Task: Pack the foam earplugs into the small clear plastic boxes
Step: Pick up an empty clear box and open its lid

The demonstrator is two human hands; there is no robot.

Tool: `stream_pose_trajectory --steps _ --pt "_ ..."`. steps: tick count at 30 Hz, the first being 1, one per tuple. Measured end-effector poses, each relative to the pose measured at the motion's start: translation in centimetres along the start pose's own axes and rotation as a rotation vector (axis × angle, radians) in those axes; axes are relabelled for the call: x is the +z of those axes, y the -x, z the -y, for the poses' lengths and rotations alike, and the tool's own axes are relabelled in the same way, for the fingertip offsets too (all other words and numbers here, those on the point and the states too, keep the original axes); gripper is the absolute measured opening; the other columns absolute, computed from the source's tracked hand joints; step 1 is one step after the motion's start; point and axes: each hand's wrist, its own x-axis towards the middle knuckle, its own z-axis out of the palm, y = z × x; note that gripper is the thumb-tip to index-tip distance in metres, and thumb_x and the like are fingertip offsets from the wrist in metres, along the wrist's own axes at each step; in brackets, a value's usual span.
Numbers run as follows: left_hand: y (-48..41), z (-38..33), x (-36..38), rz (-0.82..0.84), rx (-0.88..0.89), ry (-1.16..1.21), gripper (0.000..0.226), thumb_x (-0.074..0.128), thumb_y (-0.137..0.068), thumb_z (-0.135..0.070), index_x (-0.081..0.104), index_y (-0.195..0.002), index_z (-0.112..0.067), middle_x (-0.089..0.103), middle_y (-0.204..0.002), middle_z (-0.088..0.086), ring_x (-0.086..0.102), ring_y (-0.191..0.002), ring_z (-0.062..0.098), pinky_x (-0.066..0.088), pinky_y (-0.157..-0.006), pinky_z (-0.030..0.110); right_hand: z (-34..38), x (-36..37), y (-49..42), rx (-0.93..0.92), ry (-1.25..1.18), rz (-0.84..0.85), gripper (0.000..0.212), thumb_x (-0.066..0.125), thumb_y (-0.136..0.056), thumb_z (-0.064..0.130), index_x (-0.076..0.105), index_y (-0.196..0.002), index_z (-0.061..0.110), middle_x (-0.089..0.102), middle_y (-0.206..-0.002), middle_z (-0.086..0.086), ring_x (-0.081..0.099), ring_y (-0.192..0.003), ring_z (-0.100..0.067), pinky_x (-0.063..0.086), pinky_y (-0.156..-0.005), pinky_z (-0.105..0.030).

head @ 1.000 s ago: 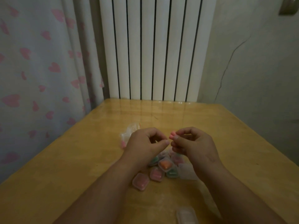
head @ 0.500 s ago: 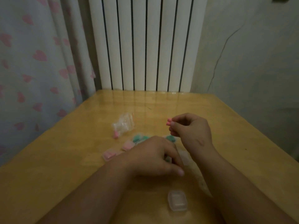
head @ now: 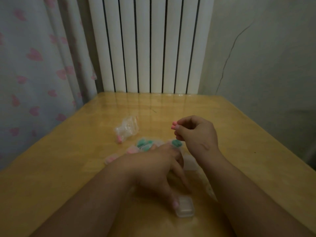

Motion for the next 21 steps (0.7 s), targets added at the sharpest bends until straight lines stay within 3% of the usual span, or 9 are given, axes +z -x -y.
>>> stream_pose_trajectory --steps 3,8,12,15,18,21 --pt "-0.1 -0.2 0.0 0.010 0.014 -0.013 0.046 0.077 -0.073 -0.054 0.066 -0.117 -0.047 0.041 -0.115 -0.016 0.031 -0.115 0.005 0.030 -0.106 0.035 0.0 0.0 0.0 -0.006 0.016 0.000 0.006 0.076 -0.081 0.015 0.070 -0.081 0.016 0.073 -0.075 0.000 0.070 -0.070 -0.012 0.060 -0.062 -0.025" --pt "-0.2 -0.1 0.0 0.051 0.007 0.073 0.042 0.081 -0.072 -0.046 0.065 -0.111 -0.043 0.047 -0.117 -0.014 0.042 -0.113 0.007 0.042 -0.101 0.036 0.0 0.0 0.0 -0.011 0.022 -0.005 0.006 0.076 -0.082 0.016 0.070 -0.083 0.015 0.073 -0.075 0.000 0.070 -0.068 -0.012 0.059 -0.061 -0.024" --pt "-0.1 -0.2 -0.2 -0.006 -0.029 0.187 0.035 0.085 -0.071 -0.033 0.056 -0.090 -0.038 0.053 -0.094 -0.021 0.050 -0.088 -0.002 0.044 -0.072 0.020 0.2 -0.2 0.2 -0.020 0.046 -0.007 0.009 0.077 -0.081 0.018 0.069 -0.082 0.017 0.071 -0.072 0.001 0.069 -0.066 -0.009 0.058 -0.060 -0.024" --pt "0.3 0.1 -0.5 -0.148 -0.065 0.325 0.034 0.084 -0.072 -0.022 0.056 -0.084 -0.035 0.057 -0.085 -0.018 0.053 -0.075 -0.001 0.044 -0.063 0.013 0.2 -0.4 0.2 -0.030 0.039 -0.014 0.009 0.077 -0.079 0.016 0.068 -0.081 0.016 0.070 -0.070 0.000 0.068 -0.063 -0.009 0.059 -0.061 -0.030" --pt "1.1 0.7 -1.1 -0.377 -0.128 0.551 0.032 0.083 -0.073 -0.011 0.065 -0.090 -0.031 0.067 -0.090 -0.015 0.062 -0.072 0.002 0.056 -0.064 0.021 0.3 -0.7 0.4 -0.022 0.057 0.006 0.006 0.070 -0.083 0.014 0.066 -0.084 0.017 0.070 -0.073 -0.001 0.069 -0.066 -0.014 0.061 -0.066 -0.040" --pt "1.3 1.6 -1.2 -0.615 -0.198 0.775 0.032 0.082 -0.073 -0.004 0.071 -0.086 -0.031 0.071 -0.076 -0.012 0.068 -0.070 0.004 0.058 -0.064 0.025 0.6 -0.8 0.6 -0.013 0.041 0.049 0.009 0.064 -0.085 0.008 0.067 -0.086 0.017 0.069 -0.076 -0.001 0.069 -0.068 -0.015 0.061 -0.066 -0.039"
